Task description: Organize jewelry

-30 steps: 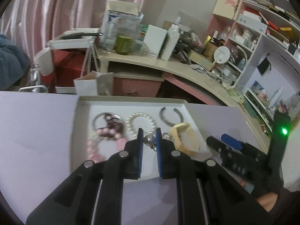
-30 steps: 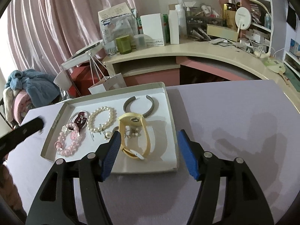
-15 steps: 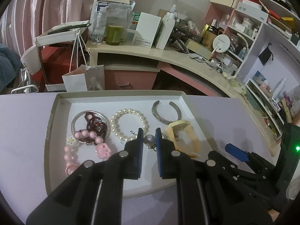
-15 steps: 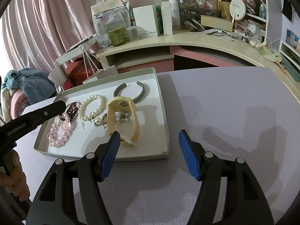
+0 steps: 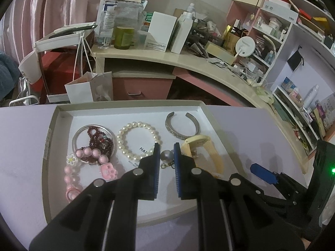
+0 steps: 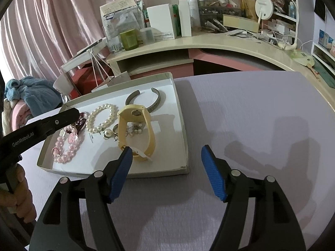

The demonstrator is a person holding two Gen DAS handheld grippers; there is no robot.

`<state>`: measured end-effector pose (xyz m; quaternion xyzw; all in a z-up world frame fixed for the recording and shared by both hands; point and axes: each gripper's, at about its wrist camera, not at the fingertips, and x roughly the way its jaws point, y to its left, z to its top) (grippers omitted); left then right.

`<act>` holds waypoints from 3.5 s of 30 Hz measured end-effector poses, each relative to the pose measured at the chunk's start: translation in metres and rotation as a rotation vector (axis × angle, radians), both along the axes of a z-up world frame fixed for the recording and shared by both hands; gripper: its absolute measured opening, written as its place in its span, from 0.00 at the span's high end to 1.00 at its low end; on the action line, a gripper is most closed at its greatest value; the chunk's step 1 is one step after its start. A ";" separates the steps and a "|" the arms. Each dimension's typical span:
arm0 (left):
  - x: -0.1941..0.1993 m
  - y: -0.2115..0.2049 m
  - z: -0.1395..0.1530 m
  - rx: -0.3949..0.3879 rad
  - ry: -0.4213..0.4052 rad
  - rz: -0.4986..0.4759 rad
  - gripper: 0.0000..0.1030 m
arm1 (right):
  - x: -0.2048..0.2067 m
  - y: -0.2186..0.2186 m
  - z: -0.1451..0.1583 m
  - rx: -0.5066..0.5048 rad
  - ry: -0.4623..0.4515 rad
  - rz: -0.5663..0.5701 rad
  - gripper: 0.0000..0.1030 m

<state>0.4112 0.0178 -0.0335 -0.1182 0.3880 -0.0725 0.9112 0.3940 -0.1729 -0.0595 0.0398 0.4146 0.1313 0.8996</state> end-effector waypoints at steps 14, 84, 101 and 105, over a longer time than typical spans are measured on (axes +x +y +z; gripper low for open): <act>-0.013 0.003 0.004 -0.014 -0.032 0.029 0.51 | -0.001 0.001 0.002 0.004 -0.012 -0.004 0.33; -0.229 0.031 0.042 0.098 -0.342 0.190 0.02 | -0.140 0.019 0.060 0.078 -0.375 0.120 0.01; -0.229 0.021 0.042 0.116 -0.349 0.189 0.02 | -0.143 0.020 0.062 0.108 -0.403 0.132 0.01; -0.226 0.025 0.040 0.087 -0.348 0.191 0.02 | -0.143 0.020 0.062 0.114 -0.405 0.137 0.01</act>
